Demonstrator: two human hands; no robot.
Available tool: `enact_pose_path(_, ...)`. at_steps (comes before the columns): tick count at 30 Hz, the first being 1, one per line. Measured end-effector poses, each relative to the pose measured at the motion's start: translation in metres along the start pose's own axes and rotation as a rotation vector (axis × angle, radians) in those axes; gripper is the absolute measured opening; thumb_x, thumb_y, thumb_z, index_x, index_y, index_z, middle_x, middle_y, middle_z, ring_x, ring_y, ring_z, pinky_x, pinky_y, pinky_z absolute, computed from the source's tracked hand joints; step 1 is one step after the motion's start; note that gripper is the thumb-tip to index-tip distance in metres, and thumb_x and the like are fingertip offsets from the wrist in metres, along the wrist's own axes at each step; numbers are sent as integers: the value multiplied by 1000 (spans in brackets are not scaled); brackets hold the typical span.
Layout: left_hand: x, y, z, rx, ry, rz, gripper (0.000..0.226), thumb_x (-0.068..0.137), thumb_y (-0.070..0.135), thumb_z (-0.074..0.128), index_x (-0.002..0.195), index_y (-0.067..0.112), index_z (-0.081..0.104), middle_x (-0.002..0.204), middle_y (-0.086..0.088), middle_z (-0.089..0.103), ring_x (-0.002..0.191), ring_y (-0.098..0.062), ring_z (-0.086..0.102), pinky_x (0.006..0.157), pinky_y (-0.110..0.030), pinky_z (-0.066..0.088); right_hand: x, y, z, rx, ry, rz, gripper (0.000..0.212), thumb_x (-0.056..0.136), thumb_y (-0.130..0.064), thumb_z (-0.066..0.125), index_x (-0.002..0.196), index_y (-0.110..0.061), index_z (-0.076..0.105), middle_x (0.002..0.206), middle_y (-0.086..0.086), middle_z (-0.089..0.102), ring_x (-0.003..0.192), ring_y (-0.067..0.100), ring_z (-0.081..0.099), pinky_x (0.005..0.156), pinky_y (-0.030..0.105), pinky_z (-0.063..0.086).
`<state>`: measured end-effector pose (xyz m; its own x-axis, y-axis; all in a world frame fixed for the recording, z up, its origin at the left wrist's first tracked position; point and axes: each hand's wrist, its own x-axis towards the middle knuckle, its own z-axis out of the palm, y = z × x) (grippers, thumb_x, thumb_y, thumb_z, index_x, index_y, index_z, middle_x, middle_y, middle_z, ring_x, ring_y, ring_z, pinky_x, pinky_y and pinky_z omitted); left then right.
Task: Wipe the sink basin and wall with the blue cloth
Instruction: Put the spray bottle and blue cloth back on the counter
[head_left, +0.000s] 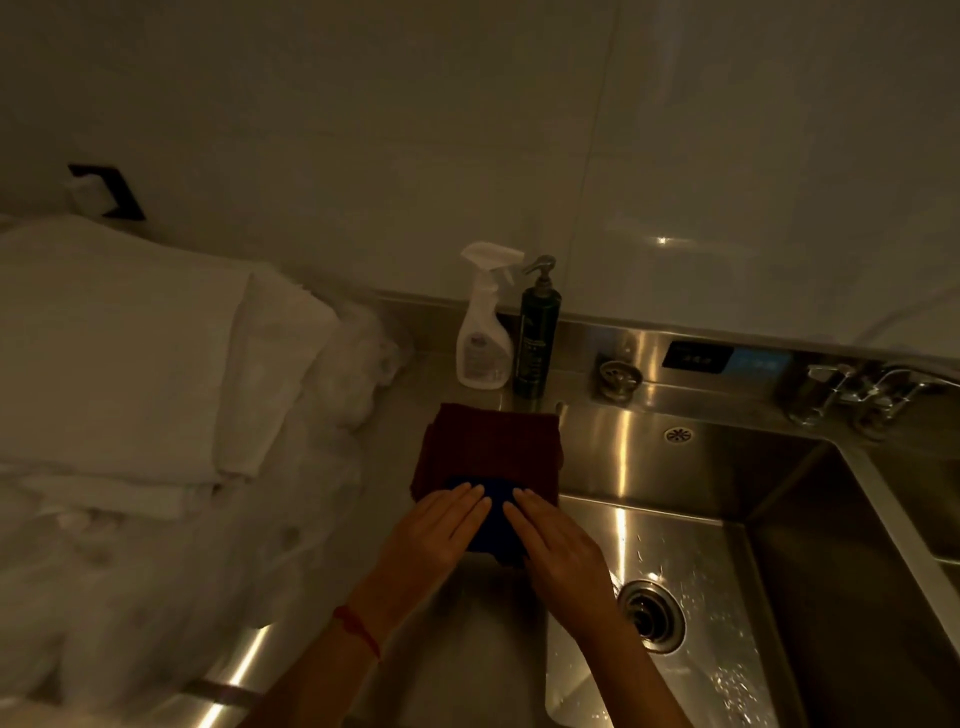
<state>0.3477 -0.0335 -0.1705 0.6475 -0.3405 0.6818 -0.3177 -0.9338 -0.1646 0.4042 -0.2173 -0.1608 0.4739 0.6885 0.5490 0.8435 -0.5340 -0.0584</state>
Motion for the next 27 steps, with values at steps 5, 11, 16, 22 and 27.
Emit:
enact_pose_path(5,-18,0,12,-39,-67,-21,30,71,9,80,100,4,75,104,-11,74,93,-23,73,78,-35,59,-9,-3,19,31,-33,31,65,44,-1,89,105,-4,68,108,15,68,99,27,66,77,33,56)
enact_pose_path(11,-32,-2,22,-71,-119,-28,60,104,9,16,100,6,76,104,-10,74,94,-23,73,78,-36,59,-17,-7,39,46,-65,68,66,45,0,87,108,-7,67,111,13,68,101,26,65,80,33,53)
enact_pose_path(16,-40,-2,21,-104,-197,-46,64,104,11,14,97,7,77,102,-9,75,91,-22,74,76,-35,59,-20,-13,47,52,-107,85,67,43,0,87,107,-7,68,110,13,68,100,26,66,74,31,55)
enact_pose_path(22,-47,-2,19,-120,-225,-51,67,104,12,12,93,8,78,99,-8,76,89,-20,74,75,-34,59,-24,-21,52,80,-160,131,67,42,-4,88,106,-9,69,110,11,69,99,24,66,71,31,57)
enact_pose_path(27,-49,-2,21,-85,-250,-63,65,103,10,14,93,9,78,98,-7,76,88,-19,74,75,-33,59,-24,-26,53,104,-180,192,68,39,-2,89,104,-10,70,107,9,70,97,23,67,71,31,56)
